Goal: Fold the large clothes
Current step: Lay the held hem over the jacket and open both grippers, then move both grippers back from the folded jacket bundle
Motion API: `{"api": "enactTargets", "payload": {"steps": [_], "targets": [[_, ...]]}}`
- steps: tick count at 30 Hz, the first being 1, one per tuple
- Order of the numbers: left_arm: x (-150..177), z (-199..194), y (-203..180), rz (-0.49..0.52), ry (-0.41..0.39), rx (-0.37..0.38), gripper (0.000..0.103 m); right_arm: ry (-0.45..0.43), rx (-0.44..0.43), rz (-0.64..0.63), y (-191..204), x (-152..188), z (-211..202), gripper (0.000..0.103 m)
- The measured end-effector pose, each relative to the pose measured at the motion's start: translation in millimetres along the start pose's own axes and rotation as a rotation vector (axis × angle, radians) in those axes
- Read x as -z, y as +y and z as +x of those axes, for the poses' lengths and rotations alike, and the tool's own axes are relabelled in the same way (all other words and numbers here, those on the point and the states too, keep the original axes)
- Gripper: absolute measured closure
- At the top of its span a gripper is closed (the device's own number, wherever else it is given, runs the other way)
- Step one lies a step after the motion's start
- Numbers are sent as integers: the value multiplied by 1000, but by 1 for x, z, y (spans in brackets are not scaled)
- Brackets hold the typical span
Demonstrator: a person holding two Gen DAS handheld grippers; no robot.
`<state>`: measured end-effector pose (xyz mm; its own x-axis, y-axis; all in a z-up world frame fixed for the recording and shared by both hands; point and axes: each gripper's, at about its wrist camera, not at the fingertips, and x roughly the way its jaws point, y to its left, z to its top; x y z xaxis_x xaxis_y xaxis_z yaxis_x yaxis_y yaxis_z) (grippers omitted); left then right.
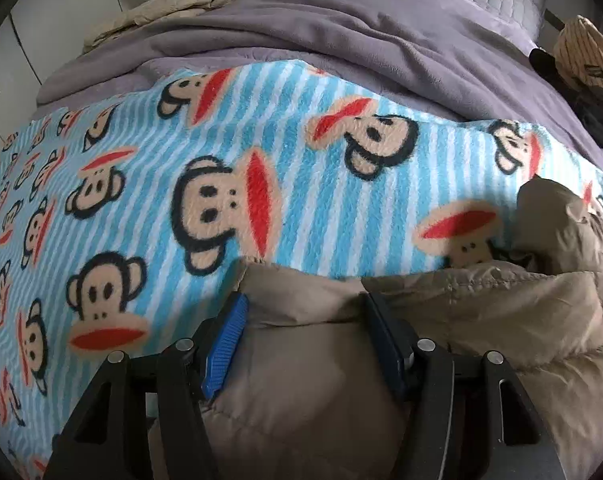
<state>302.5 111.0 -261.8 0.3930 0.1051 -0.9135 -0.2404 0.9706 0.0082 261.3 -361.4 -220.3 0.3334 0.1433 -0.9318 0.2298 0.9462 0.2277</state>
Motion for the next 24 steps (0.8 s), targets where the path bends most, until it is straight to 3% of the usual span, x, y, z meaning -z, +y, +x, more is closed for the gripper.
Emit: {"api": "enactTargets", "payload": {"steps": [4, 8, 12, 19, 24], "targets": [[-5, 0, -2, 14, 15, -28, 39, -2, 30, -4, 6, -6, 7, 95], [-7, -30, 8, 15, 20, -33, 39, -14, 78, -22, 23, -12, -7, 90], [4, -71, 25, 22, -1, -16, 39, -35, 34, -11, 24, -1, -39, 89], [58, -121, 36, 65, 9, -7, 39, -57, -67, 32, 14, 52, -99, 88], [98, -139, 34, 53, 42, 31, 39, -52, -103, 37, 7, 100, -128, 74]]}}
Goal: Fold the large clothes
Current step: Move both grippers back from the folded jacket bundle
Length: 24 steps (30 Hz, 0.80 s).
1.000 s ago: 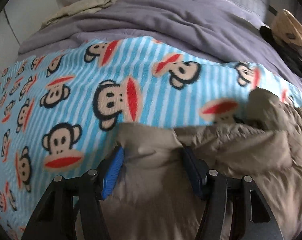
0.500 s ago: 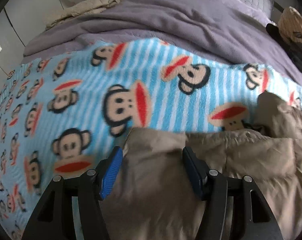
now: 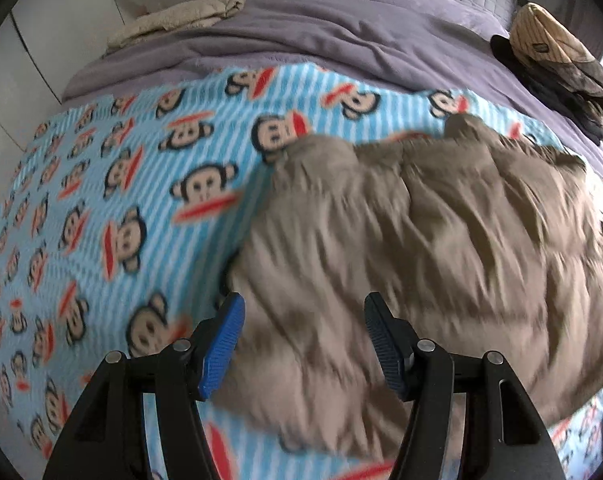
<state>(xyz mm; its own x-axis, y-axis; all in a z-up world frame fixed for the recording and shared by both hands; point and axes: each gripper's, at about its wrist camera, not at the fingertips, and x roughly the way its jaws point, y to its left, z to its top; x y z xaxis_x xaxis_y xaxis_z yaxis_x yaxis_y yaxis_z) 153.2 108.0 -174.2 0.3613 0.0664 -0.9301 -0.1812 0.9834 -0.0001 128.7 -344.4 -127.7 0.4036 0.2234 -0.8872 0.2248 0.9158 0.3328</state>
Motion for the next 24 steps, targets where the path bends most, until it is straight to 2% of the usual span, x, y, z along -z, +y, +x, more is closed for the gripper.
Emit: {"api": "enactTargets", "payload": {"steps": [2, 3, 4, 10, 12, 19, 21, 22, 23, 24], "targets": [[14, -4, -2, -2, 15, 17, 37, 0, -16, 3, 1, 21, -14, 67], [20, -6, -2, -6, 25, 19, 21, 1, -23, 7, 1, 31, -19, 60], [25, -7, -1, -13, 29, 19, 8, 2, -32, 16, 1, 42, -23, 58], [54, -17, -3, -26, 43, 23, 7, 56, -67, 55, -7, 87, -37, 54], [63, -18, -5, -27, 61, 28, 0, 74, -61, 62, -11, 101, -39, 48], [83, -24, -4, -44, 78, 48, 0, 129, -69, 119, -23, 132, -30, 46], [87, -22, -3, -54, 92, 57, 0, 142, -84, 130, -24, 137, -25, 32], [89, -21, -3, -55, 97, 57, 0, 147, -104, 146, -25, 140, -21, 29], [91, -19, -4, -53, 103, 57, 0, 148, -128, 164, -26, 142, -19, 20], [92, -19, -4, -51, 108, 57, 0, 149, -150, 182, -27, 144, -17, 18]]}}
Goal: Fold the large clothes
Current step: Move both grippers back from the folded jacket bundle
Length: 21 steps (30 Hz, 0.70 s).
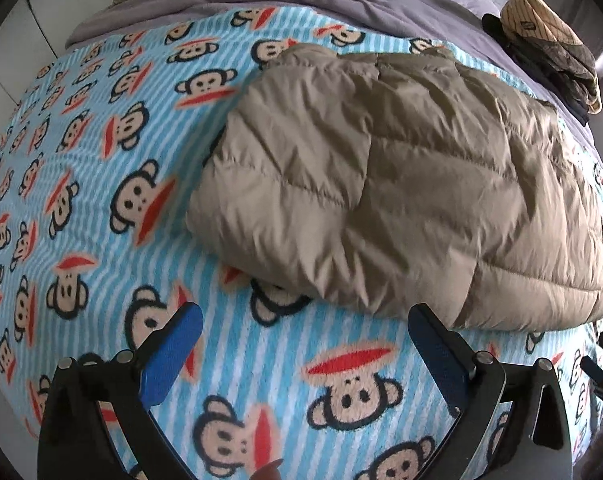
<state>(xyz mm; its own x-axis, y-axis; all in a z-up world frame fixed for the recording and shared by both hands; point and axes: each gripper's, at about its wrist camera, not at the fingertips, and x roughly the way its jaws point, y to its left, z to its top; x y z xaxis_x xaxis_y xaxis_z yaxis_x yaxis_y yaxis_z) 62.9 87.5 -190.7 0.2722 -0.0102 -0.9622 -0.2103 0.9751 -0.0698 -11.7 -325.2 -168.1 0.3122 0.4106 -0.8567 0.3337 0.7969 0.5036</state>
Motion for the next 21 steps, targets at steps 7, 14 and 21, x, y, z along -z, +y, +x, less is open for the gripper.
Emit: {"api": "enactTargets", "payload": {"steps": [7, 14, 21], "targets": [[2, 2, 2, 3, 3, -37, 0, 3, -102, 104, -12, 4, 12, 0], [0, 15, 18, -47, 52, 73, 0, 58, -167, 151, -19, -1, 20, 0], [2, 33, 64, -375, 101, 563, 0, 55, -246, 204, -26, -11, 21, 0]]}}
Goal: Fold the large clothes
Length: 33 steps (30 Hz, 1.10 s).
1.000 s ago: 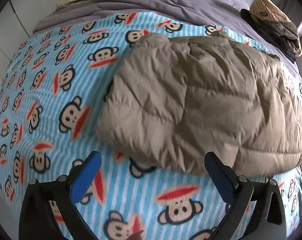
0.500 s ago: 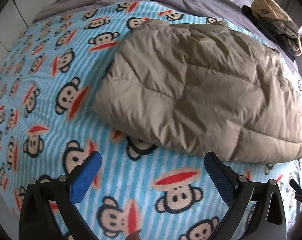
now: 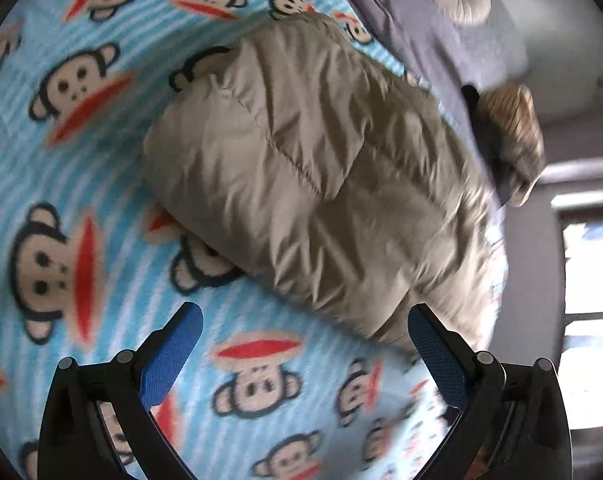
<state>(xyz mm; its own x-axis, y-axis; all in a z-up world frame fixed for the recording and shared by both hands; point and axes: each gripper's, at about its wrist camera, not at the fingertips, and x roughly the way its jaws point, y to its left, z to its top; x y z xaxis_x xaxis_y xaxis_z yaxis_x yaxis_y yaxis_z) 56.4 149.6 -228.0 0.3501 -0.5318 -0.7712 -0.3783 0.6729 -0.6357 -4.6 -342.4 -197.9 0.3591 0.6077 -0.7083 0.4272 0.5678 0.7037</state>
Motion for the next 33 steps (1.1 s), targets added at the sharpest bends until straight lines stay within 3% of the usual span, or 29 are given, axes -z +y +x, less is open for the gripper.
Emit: {"api": "enactTargets", "payload": {"steps": [5, 21, 31, 33], "targets": [[-12, 14, 13, -69, -8, 73, 0, -20, -77, 71, -7, -8, 1, 0], [-48, 60, -11, -64, -30, 76, 0, -18, -266, 177, -3, -40, 53, 0], [-60, 82, -10, -77, -43, 34, 0, -30, -237, 150, 7, -64, 80, 0], [-59, 80, -11, -83, -55, 25, 8, -29, -239, 160, 8, -65, 79, 0]]}}
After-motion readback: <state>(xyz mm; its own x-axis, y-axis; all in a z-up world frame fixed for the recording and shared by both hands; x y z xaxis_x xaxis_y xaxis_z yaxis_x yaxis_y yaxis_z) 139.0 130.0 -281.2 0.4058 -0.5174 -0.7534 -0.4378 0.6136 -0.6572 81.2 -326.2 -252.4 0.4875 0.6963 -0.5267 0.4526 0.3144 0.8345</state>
